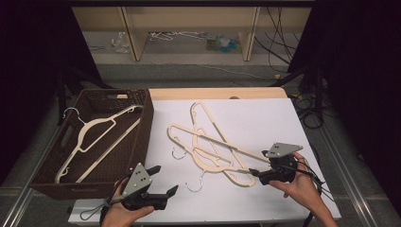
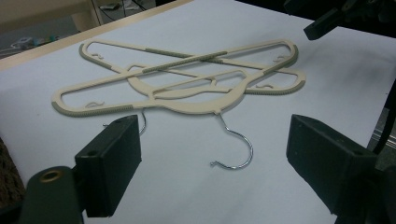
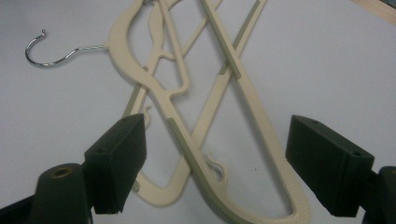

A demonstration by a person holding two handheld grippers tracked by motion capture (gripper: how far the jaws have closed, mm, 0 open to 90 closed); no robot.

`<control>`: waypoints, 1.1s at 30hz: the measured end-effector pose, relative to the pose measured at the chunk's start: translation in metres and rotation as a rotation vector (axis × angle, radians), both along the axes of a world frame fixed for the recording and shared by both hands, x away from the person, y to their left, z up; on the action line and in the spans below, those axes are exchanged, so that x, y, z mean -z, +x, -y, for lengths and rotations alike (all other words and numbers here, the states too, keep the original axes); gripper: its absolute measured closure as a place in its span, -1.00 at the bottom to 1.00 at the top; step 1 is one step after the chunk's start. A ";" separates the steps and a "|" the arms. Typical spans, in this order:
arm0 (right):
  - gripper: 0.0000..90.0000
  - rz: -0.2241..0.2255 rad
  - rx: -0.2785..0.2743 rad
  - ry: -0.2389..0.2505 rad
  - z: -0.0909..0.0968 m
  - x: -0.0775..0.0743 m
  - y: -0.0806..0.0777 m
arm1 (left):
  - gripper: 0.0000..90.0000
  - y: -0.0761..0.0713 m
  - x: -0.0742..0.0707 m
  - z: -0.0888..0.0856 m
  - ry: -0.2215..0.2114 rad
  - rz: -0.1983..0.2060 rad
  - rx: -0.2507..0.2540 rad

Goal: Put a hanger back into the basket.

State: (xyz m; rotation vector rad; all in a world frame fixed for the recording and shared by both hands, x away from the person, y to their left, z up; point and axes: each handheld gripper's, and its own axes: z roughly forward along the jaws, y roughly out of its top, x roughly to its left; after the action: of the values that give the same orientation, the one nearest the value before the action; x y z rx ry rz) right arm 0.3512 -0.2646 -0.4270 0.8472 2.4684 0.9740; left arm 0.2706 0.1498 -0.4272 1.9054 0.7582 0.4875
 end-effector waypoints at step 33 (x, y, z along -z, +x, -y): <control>0.26 -0.216 -0.045 -0.105 -0.012 0.044 0.087 | -0.62 -0.002 0.017 0.004 0.016 -0.024 0.043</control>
State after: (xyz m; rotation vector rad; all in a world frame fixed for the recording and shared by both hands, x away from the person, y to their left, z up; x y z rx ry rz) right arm 0.4385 -0.2531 -0.4706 0.9073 2.7046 0.7954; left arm 0.2689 0.1456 -0.4441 1.9411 0.7294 0.4461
